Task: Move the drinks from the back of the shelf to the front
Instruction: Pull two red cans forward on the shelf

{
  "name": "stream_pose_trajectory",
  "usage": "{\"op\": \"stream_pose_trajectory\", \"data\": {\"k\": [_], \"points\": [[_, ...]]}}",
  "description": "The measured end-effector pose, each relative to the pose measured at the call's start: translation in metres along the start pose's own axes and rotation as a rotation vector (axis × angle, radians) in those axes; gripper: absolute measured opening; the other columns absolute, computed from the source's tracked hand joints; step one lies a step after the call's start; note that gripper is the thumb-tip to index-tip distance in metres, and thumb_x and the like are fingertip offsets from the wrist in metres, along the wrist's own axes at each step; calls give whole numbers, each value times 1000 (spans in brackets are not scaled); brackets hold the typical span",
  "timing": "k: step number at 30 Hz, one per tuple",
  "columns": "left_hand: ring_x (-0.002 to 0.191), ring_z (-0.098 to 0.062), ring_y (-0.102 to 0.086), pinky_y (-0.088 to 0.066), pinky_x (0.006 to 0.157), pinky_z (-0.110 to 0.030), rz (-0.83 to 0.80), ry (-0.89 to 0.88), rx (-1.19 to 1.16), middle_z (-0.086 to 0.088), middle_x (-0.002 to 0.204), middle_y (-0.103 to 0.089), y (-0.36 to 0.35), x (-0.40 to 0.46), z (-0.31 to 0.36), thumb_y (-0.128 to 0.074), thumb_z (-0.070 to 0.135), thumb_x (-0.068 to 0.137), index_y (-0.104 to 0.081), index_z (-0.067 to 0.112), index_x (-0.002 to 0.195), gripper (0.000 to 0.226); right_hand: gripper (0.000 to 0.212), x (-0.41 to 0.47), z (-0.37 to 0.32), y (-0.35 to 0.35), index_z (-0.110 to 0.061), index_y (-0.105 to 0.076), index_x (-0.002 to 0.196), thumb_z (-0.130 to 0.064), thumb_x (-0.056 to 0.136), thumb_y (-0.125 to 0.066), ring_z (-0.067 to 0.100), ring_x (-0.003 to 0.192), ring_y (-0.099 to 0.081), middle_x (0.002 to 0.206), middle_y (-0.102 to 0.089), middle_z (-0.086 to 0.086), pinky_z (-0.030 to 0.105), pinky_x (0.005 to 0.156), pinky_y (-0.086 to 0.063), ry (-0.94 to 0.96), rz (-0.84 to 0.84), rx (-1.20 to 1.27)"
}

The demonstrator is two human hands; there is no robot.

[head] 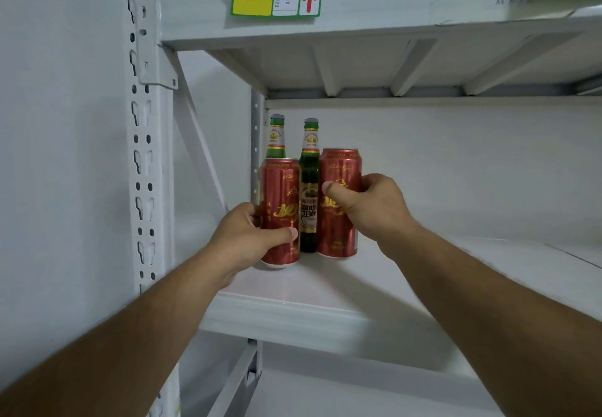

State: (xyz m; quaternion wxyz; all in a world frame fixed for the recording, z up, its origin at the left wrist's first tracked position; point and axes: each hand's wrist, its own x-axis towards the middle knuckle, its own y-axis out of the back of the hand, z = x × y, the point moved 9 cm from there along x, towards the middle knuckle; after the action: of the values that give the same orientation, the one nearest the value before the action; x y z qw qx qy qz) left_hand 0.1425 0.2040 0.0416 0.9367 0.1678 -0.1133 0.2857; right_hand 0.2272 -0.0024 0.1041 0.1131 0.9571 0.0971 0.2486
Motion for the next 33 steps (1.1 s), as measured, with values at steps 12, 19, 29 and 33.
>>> {"op": "stream_pose_trajectory", "data": {"k": [12,19,29,33], "points": [[112,-18,-67,-52,103,-43,-174,-108,-46,6,117,-72,-104,-33,49,-93,28,74,-64,31,129,62,45,-40,16,134,-14,-67,102,-48,76,-81,21,86,-71,91,-71,2,39,78,-60,-9,184,-46],[108,-21,-70,-55,103,-49,-243,-130,-86,0,118,-73,-193,-66,84,-96,30,68,-64,21,130,70,49,-73,26,239,-13,-66,110,-47,78,-80,18,85,-70,92,-70,1,37,78,-59,-28,287,-88],[101,-21,-74,-60,96,-48,-376,-175,-139,0,112,-75,-334,-138,148,-96,39,57,-67,21,123,75,44,-132,49,391,-17,-62,110,-43,80,-80,22,92,-70,100,-69,3,45,88,-58,-78,370,-111],[101,-21,-74,-60,96,-47,-436,-201,-151,0,112,-75,-386,-161,170,-97,35,64,-67,19,125,70,50,-151,56,441,-15,-60,119,-42,81,-78,20,93,-68,101,-68,1,46,90,-56,-97,413,-135]]}}
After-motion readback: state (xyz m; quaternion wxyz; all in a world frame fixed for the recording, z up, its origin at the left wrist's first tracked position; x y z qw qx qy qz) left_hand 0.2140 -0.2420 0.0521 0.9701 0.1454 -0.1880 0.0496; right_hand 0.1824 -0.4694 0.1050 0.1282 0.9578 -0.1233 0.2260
